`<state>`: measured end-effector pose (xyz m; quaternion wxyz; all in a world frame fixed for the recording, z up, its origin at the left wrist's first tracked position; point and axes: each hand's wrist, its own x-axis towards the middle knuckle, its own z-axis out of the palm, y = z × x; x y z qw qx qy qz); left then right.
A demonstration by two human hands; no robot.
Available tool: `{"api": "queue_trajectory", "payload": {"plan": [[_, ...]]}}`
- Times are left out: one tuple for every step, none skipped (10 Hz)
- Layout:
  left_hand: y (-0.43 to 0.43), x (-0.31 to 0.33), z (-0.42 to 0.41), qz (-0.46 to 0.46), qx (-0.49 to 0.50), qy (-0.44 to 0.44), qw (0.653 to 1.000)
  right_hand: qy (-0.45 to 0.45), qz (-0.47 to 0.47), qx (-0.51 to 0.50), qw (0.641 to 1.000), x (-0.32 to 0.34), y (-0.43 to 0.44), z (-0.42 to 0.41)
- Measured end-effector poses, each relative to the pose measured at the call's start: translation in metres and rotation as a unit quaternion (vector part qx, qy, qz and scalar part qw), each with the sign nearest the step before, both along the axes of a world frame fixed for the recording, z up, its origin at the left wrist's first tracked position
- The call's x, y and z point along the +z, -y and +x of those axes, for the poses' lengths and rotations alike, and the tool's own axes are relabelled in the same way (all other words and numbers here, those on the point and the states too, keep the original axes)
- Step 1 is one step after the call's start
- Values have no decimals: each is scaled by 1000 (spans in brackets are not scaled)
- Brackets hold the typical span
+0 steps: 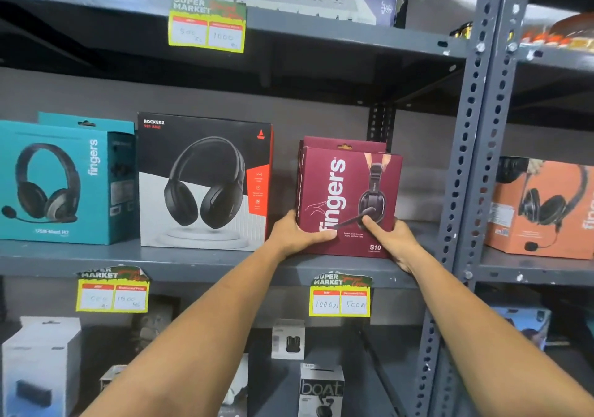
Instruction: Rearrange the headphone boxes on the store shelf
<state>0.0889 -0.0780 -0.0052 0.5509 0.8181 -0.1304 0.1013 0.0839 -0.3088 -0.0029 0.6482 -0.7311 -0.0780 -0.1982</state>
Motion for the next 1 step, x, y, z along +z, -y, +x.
{"api": "queue_trajectory", "payload": {"plan": [[4, -3, -6, 36, 58, 5, 998, 36, 3, -56, 998, -1, 0, -4]]}}
